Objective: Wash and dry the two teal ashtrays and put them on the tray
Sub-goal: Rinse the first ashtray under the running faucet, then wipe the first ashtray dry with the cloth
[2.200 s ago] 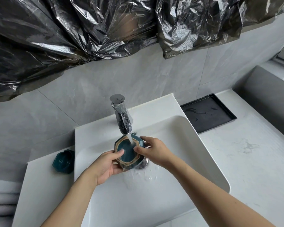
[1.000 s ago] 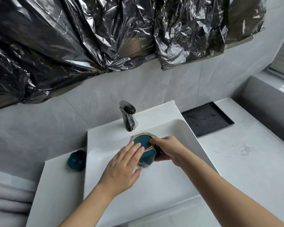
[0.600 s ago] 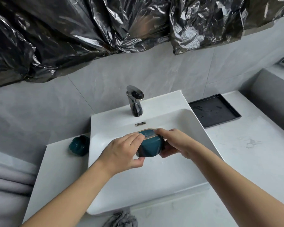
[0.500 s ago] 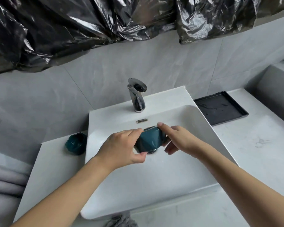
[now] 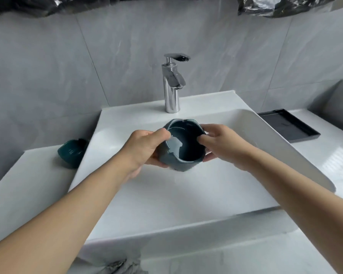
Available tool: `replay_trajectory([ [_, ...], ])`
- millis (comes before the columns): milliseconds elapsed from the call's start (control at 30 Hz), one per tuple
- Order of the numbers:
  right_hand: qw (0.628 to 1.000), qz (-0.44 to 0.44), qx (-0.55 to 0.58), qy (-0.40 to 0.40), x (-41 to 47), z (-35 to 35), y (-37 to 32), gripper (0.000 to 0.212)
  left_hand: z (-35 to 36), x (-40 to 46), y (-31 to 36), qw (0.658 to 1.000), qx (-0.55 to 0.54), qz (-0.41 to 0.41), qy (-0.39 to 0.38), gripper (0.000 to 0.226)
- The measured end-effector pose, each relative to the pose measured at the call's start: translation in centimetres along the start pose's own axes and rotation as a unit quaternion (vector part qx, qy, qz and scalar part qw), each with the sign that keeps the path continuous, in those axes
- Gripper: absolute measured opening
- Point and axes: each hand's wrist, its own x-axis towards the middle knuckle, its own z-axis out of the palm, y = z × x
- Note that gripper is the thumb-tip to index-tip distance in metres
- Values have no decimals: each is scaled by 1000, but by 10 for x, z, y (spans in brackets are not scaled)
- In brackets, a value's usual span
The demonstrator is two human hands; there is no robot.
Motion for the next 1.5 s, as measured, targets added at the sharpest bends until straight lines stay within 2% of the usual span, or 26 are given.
replay_trajectory([
  [67,998,25,52,-11,-6,1,-4,34,4,-6,2,999,-40,-25,3,27],
  [233,994,71,77,15,-20,1,-14,23,10,-27,11,997,-46,-48,25,28],
  [400,988,99,119,25,-56,12,-26,26,24,-63,11,996,27,-29,76,33],
  [467,985,110,130,22,-69,18,-25,26,25,-77,9,988,117,-17,101,32],
  [533,983,116,142,29,-78,22,-24,25,20,-98,13,951,278,19,136,30],
  [600,978,113,168,44,-87,26,-25,24,15,-128,17,913,386,26,126,26],
  [700,973,97,197,68,-96,31,-28,26,11,-171,17,875,481,-49,8,20],
  [767,970,94,207,80,-101,38,-27,26,14,-194,6,820,563,-84,-59,16],
  [867,973,89,191,92,-106,45,-23,24,19,-208,-22,738,663,-81,-101,13],
  [933,978,79,168,92,-108,46,-22,18,23,-213,-41,699,696,-109,-121,22],
  [1000,980,77,160,87,-109,46,-21,13,30,-213,-61,688,700,-145,-124,44],
  [1067,981,80,157,83,-108,46,-19,17,35,-212,-81,693,690,-175,-112,62],
  [1133,983,78,150,77,-107,46,-17,22,34,-210,-96,728,657,-177,-84,59],
  [1300,984,74,151,54,-106,40,-14,23,18,-209,-93,817,568,-85,-43,22],
  [1367,984,77,157,47,-106,38,-14,24,16,-208,-66,860,508,-37,-39,20],
  [1500,982,65,173,34,-100,32,-12,22,10,-187,7,931,349,100,19,22],
])
